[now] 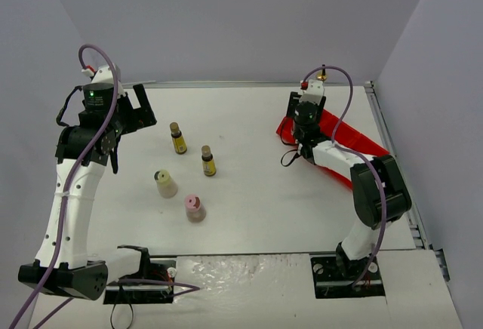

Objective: Organize the condiment bottles

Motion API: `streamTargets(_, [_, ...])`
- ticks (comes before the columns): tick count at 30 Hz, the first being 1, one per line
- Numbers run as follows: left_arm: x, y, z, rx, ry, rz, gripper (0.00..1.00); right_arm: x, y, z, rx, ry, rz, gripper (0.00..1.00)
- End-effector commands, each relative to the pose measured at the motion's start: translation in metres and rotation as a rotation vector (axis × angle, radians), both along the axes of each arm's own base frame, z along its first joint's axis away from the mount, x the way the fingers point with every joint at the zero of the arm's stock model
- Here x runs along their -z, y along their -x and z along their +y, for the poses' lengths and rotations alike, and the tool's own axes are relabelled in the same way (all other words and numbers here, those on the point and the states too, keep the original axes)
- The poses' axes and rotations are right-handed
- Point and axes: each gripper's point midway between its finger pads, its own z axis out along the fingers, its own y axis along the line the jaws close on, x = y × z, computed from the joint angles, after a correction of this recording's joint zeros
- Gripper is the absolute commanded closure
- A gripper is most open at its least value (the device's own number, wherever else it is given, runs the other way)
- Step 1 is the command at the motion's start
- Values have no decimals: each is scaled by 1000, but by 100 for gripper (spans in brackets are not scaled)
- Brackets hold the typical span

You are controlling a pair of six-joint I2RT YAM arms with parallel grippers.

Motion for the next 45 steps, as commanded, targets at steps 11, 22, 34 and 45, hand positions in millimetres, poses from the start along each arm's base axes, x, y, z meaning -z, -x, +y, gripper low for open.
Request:
streamTargets(11, [-24,-5,1,0,4,-89,3,-56,-19,6,15,-118,-155,85])
streamTargets(22, [-25,-4,1,1,7,-94,3,-58,-12,3,18,-119,-132,20])
streamTargets(34, [-27,1,1,3,10,-99,3,-75,2,-5,55,-134,-127,10])
streamTargets(45, [-28,6,1,3,13,-104,3,-85,34,-20,106,-161,-77,9])
